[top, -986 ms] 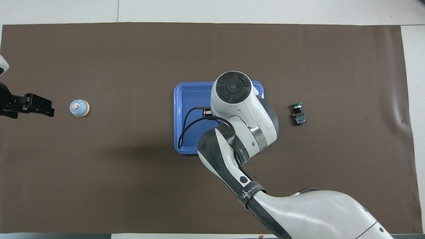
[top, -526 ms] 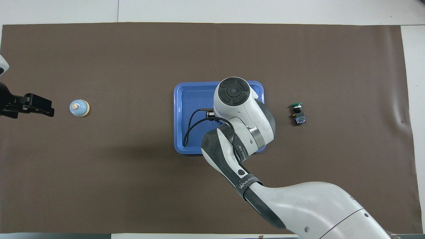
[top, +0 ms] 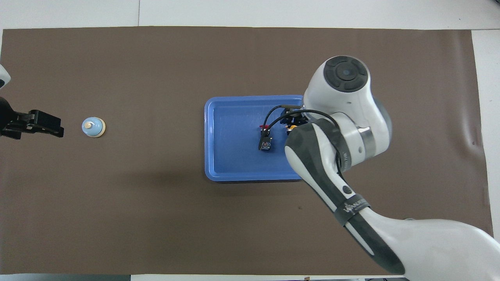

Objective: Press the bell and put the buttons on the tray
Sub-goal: 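Carry the red button into the tray beside the yellow one, then move the right gripper back and grasp the green button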

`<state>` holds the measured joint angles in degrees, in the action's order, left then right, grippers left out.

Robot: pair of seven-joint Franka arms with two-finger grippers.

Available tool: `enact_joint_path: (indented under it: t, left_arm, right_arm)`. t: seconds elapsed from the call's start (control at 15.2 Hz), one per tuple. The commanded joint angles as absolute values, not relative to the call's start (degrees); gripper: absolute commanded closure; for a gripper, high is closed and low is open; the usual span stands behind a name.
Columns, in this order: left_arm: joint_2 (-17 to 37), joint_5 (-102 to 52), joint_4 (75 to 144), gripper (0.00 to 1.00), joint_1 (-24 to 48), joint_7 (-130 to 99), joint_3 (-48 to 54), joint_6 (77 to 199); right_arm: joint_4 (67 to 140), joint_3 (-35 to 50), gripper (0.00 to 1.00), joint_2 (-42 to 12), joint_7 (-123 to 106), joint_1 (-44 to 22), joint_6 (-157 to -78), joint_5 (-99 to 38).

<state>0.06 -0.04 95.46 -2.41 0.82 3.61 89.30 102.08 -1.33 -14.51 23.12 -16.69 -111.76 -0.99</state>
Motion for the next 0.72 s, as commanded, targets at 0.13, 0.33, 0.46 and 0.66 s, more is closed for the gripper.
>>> enact_joint_path:
  t: [0.13,0.33,0.46,0.66]
  left_arm:
    - [-0.79,0.35,96.15,0.0,-2.46,0.44,3.6,90.0]
    - [-0.79,0.35,96.15,0.0,-2.46,0.44,3.6,90.09]
    - [-0.79,0.35,96.15,0.0,-2.46,0.44,3.6,90.0]
    - [-0.79,0.35,96.15,0.0,-2.46,0.44,3.6,90.09]
  right_arm:
    - [115.37,-0.44,0.0,-9.32,6.53,-6.69,-120.81,-0.26]
    - [121.36,-0.53,0.0,-7.91,2.99,-6.33,-128.04,-0.26]
    - [123.3,-0.44,0.0,-7.91,2.81,-6.59,-130.33,-0.26]
    - [123.66,-0.35,0.0,-8.87,2.46,-7.12,-132.62,-0.26]
